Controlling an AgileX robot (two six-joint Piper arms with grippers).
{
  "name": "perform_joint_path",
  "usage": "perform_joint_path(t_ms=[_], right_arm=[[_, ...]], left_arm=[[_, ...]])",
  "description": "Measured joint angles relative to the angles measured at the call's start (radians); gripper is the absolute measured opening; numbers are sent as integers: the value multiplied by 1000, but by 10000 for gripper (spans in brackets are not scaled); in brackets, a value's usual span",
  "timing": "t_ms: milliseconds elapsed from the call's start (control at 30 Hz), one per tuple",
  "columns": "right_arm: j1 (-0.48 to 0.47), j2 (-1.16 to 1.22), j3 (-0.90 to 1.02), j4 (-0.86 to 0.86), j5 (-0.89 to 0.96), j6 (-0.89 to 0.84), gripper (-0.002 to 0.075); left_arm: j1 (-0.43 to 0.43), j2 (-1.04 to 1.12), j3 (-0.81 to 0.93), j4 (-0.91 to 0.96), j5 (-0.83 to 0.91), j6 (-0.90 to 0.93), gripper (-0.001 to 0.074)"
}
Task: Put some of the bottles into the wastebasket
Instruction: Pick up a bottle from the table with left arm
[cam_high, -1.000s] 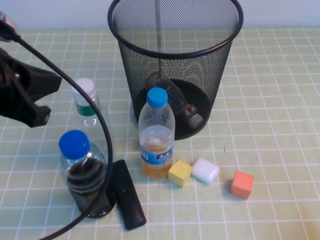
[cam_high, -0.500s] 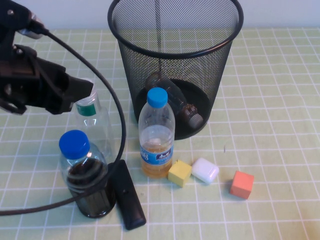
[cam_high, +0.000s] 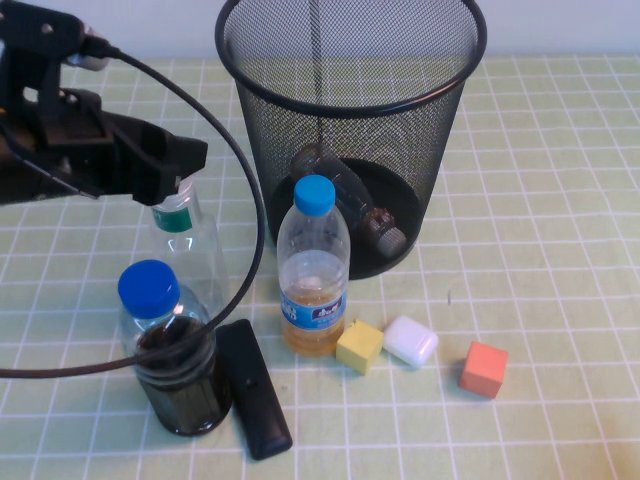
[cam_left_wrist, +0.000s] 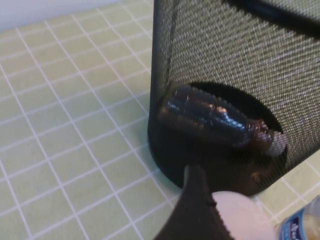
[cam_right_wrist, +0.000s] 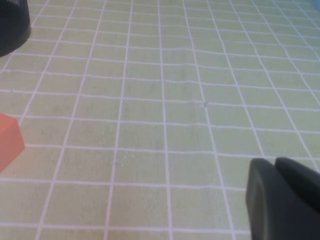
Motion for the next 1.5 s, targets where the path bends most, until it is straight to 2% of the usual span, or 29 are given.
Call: perform_joint_path(t_ms=[800, 900, 1033, 1133, 1333, 1500], right_arm=[[0, 0, 0, 0, 0, 0, -8], [0, 0, 0, 0, 0, 0, -8], [0, 0, 0, 0, 0, 0, -8], [0, 0, 0, 0, 0, 0, -8], [0, 0, 0, 0, 0, 0, -8], [0, 0, 0, 0, 0, 0, -8]], left_arm=[[0, 144, 2, -52, -50, 147, 489], [0, 144, 2, -56, -52, 150, 453], [0, 144, 2, -59, -54, 150, 324], [0, 144, 2, -59, -54, 152, 329], [0, 89, -51, 29, -3, 120, 329], [0, 5, -197, 307, 132, -156, 328]])
